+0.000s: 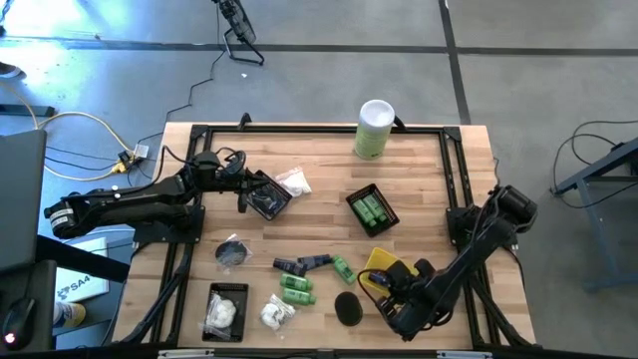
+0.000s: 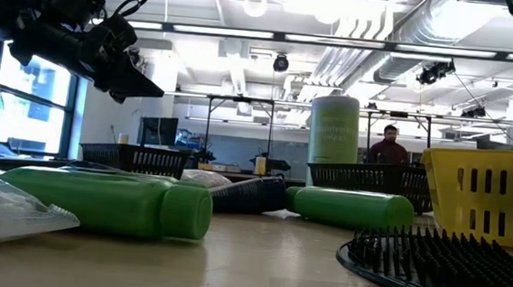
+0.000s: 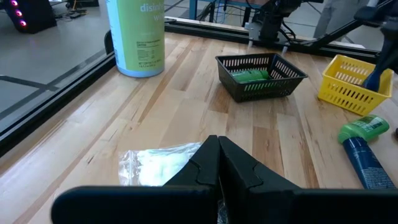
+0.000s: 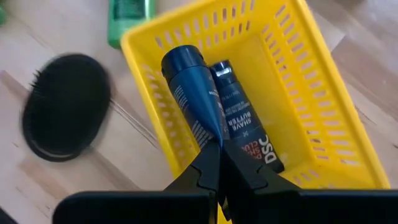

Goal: Pick & Place Travel size toiletries
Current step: Put the shaving cream tube into the yellow bin

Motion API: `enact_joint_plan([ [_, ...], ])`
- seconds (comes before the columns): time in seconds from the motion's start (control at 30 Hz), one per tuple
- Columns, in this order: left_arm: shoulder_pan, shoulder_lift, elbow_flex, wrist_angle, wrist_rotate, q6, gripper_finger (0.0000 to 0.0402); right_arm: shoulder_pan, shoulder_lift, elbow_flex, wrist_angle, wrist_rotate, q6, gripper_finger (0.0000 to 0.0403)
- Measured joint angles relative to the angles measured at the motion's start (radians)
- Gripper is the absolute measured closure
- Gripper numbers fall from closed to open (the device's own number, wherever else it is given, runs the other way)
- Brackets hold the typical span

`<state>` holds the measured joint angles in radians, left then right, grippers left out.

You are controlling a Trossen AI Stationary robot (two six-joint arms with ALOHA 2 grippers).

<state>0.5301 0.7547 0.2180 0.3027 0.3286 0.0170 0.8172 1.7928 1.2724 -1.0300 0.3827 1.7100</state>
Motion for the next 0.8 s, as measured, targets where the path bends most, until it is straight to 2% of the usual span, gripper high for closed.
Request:
enact_joint_plan([
  [0.2, 0.000, 0.000, 0.000, 0.000, 0.000, 0.000, 0.0402, -0.004, 0.022, 0.000, 0.001, -0.049, 0.000, 0.0399],
  [0.5, 0.000, 0.000, 0.000, 0.000, 0.000, 0.000, 0.0402, -0.015, 0.023, 0.000, 0.002, -0.045, -0.001, 0.0396],
  [0.8, 0.000, 0.000, 0.000, 0.000, 0.000, 0.000, 0.0402, -0.015, 0.023, 0.000, -0.002, -0.051, -0.011, 0.0311],
])
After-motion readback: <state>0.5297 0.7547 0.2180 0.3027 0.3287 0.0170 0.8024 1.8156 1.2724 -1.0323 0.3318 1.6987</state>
